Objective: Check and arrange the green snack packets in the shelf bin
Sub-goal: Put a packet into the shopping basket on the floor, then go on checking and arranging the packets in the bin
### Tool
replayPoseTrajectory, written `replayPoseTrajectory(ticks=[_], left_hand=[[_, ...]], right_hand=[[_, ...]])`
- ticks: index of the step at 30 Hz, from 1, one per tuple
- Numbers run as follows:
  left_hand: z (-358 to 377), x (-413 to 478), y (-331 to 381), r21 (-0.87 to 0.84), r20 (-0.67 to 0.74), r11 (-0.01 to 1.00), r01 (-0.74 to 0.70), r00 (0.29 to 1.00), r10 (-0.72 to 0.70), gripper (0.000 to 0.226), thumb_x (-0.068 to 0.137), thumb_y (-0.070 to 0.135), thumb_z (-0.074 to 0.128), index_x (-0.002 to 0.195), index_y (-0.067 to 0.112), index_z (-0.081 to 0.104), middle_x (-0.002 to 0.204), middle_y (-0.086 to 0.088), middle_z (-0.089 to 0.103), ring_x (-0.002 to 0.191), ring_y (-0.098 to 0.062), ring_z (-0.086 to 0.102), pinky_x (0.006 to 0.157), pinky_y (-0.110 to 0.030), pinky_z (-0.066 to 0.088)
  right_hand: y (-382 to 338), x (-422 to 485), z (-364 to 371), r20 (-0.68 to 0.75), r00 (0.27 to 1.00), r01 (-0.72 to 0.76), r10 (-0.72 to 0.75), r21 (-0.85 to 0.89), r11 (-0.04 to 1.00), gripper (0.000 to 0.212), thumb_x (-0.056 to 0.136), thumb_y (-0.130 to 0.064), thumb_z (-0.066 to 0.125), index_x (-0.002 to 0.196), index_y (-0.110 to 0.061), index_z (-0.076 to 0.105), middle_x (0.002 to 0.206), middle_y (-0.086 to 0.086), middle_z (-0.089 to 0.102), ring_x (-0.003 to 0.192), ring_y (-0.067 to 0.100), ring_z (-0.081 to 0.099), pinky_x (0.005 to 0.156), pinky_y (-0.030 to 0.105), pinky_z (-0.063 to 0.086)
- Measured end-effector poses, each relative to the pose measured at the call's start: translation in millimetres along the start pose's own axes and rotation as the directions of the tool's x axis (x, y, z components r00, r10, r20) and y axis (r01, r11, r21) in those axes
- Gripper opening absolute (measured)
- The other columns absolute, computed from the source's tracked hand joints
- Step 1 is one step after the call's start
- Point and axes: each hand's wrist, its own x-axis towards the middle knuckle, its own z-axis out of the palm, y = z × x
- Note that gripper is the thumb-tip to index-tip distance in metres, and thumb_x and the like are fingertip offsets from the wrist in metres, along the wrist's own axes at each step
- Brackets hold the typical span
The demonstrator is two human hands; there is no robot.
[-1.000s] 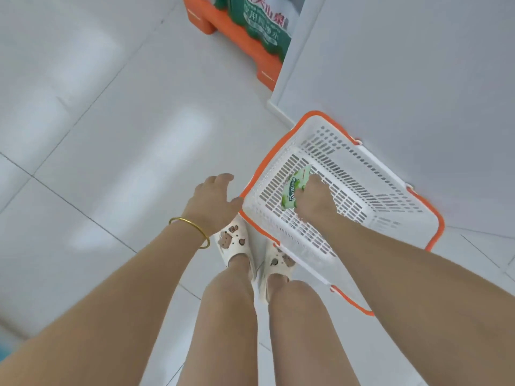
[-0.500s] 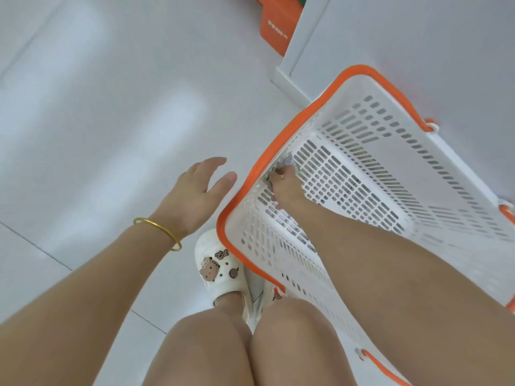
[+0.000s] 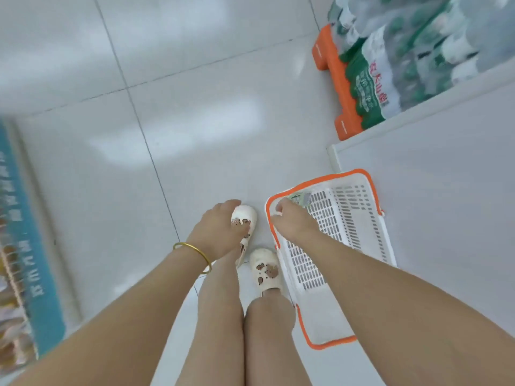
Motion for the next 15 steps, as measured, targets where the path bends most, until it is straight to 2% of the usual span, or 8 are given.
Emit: replayPoseTrajectory(ticks=[3, 7, 11, 15], left_hand=[[-9, -70, -21, -0.168, -0.108, 0.981, 0.093, 0.988, -0.112, 0.056, 0.092, 0.027, 0.053, 0.144, 0.020, 0.032, 0.145, -0.007, 0.039, 0.134, -0.024, 0.035, 0.106, -0.035, 0.031], [-5, -175, -69, -0.428, -0.185, 0.883, 0.192, 0.938, -0.293, 0.059, 0.090, 0.026, 0.056, 0.144, 0.019, 0.033, 0.145, -0.007, 0.038, 0.134, -0.024, 0.035, 0.107, -0.035, 0.032], [16, -278, -136, -0.673, -0.206, 0.700, 0.238, 0.849, -0.487, 0.057, 0.090, 0.025, 0.055, 0.143, 0.019, 0.035, 0.144, -0.008, 0.039, 0.132, -0.026, 0.036, 0.106, -0.036, 0.034], [57, -377, -216, -0.873, -0.165, 0.445, 0.200, 0.738, -0.655, 0.056, 0.090, 0.024, 0.054, 0.142, 0.018, 0.035, 0.144, -0.010, 0.037, 0.127, -0.030, 0.042, 0.103, -0.039, 0.039]], right_hand=[[-53, -57, -3, 0.077, 0.980, 0.195, -0.182, -0.243, 0.950, 0.036, 0.091, -0.027, 0.044, 0.125, -0.015, 0.043, 0.121, 0.008, 0.057, 0.111, 0.029, 0.053, 0.089, 0.037, 0.042], [-109, -139, 27, 0.239, 0.924, 0.382, -0.297, -0.556, 0.738, 0.041, 0.092, -0.029, 0.043, 0.131, -0.013, 0.040, 0.128, 0.009, 0.053, 0.115, 0.029, 0.051, 0.085, 0.035, 0.040], [-161, -217, 98, 0.412, 0.857, 0.512, -0.310, -0.750, 0.418, 0.040, 0.093, -0.030, 0.041, 0.130, -0.016, 0.040, 0.126, 0.005, 0.054, 0.112, 0.027, 0.052, 0.085, 0.034, 0.040], [-209, -293, 205, 0.588, 0.745, 0.627, -0.315, -0.778, 0.031, 0.038, 0.094, -0.033, 0.040, 0.128, -0.017, 0.040, 0.123, 0.004, 0.055, 0.110, 0.026, 0.053, 0.085, 0.034, 0.042]])
